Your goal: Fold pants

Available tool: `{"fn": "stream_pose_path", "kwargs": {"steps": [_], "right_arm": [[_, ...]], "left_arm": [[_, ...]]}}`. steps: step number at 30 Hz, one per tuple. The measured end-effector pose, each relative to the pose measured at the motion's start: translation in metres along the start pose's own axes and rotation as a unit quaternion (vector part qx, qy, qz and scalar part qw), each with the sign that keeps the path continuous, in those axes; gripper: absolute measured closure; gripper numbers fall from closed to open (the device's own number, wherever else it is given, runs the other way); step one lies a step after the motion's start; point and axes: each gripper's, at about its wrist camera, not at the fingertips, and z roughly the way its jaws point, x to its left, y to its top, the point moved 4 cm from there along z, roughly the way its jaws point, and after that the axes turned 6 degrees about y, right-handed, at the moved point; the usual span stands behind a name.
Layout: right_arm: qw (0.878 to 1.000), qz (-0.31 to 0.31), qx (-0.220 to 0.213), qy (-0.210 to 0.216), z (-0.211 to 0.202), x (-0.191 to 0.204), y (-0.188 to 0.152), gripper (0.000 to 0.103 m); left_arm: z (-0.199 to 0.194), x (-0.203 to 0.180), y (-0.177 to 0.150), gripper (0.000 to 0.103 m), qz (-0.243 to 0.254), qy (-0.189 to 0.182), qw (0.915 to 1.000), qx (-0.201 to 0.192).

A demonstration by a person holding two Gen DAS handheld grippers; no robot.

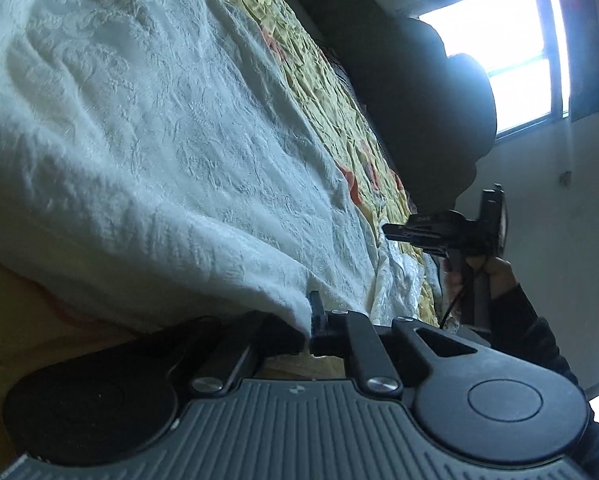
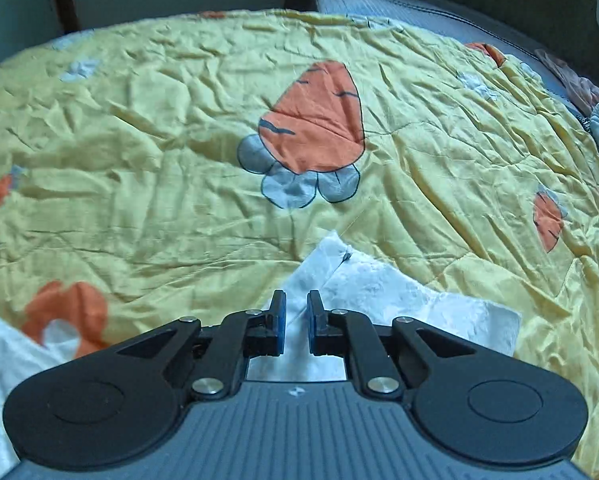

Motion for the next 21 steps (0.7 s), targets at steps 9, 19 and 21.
{"fn": "stream_pose_path", "kwargs": {"steps": [9,19,21], "right_arm": [[0.998,-0.042,0.021,-0.040,0.011,0.016,0.012,0.073],[0.988,-0.095,0.041,-0.117,0.015,0.030,0.012,0.044],[0.985,-0.106,0.046,-0.127,0.016,0.034,0.011,0.045]], "left_arm": [[0.002,0.000,0.000,0.091,-0.001,-0.005,1.0000,0.003],[0.000,0.002,0.000,0.091,-0.003,-0.008,1.0000,0.003],[0.000,0.002,0.000,0.091,-0.003,-0.009,1.0000,0.003]]}}
